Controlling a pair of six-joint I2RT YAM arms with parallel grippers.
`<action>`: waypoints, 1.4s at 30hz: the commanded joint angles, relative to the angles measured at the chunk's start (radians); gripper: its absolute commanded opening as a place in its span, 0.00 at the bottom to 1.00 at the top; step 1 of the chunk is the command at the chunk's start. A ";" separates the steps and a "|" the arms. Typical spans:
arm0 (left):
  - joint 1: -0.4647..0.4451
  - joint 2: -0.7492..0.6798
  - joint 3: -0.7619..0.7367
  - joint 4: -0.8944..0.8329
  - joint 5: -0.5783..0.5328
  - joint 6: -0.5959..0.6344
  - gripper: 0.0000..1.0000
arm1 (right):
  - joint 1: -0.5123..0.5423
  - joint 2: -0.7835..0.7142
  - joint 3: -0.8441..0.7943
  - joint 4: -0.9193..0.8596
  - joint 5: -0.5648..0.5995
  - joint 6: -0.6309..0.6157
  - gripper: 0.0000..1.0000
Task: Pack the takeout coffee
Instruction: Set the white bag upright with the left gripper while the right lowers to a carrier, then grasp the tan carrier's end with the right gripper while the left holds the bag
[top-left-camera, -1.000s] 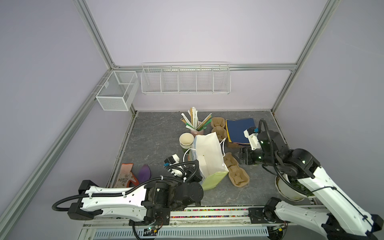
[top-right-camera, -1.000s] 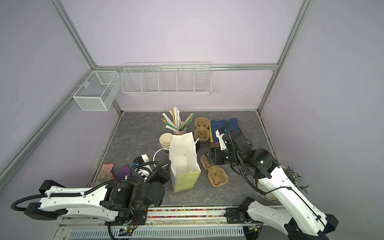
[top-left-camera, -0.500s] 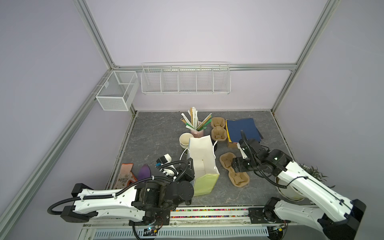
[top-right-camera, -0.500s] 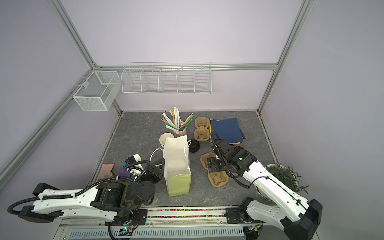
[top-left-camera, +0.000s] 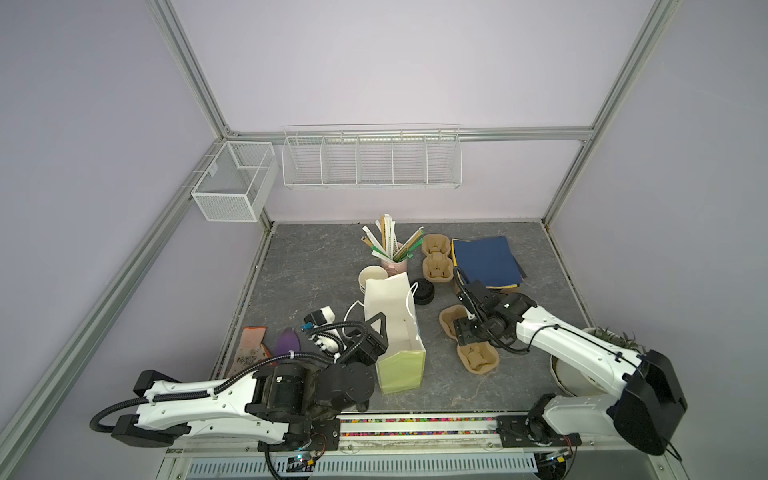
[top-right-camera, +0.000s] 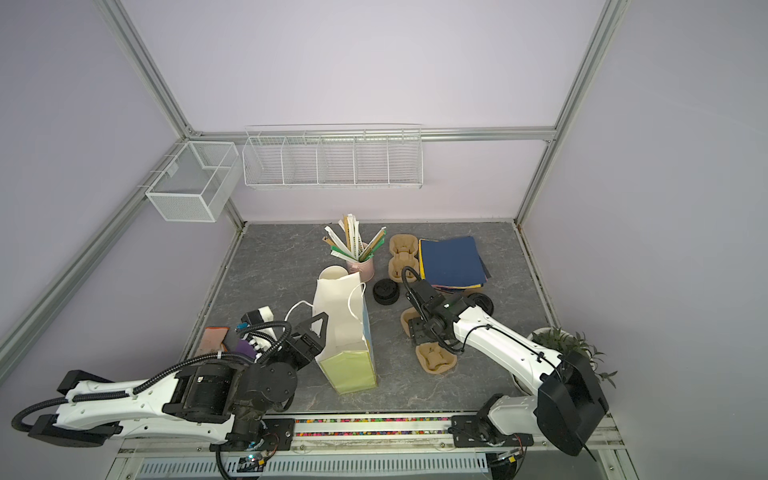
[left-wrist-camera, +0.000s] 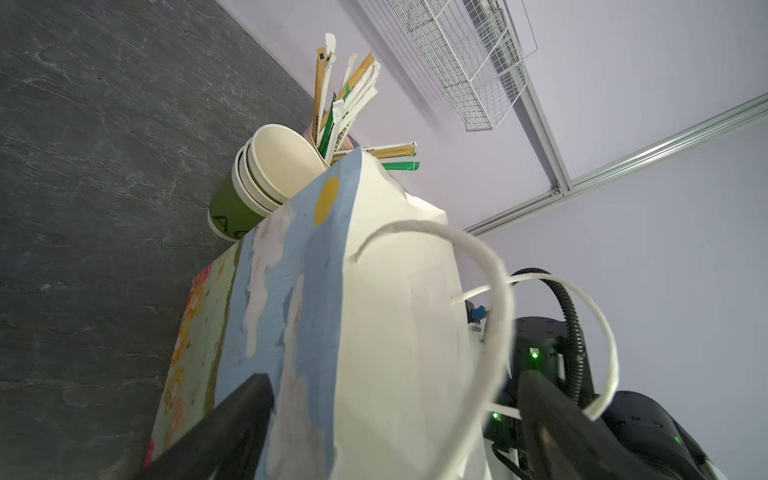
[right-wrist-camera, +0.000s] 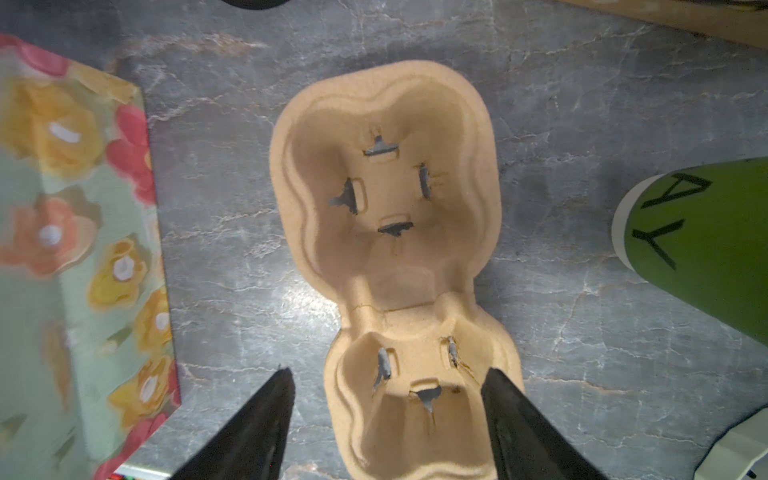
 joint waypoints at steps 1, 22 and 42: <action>0.003 -0.054 0.025 -0.119 -0.005 0.016 1.00 | -0.014 0.017 -0.019 0.042 -0.005 -0.021 0.74; 0.002 -0.344 -0.269 -0.283 0.196 -0.062 0.87 | -0.036 0.120 -0.062 0.093 0.017 -0.049 0.61; 0.004 -0.335 -0.175 -0.253 0.098 0.109 0.90 | -0.038 0.092 -0.106 0.105 0.002 -0.050 0.57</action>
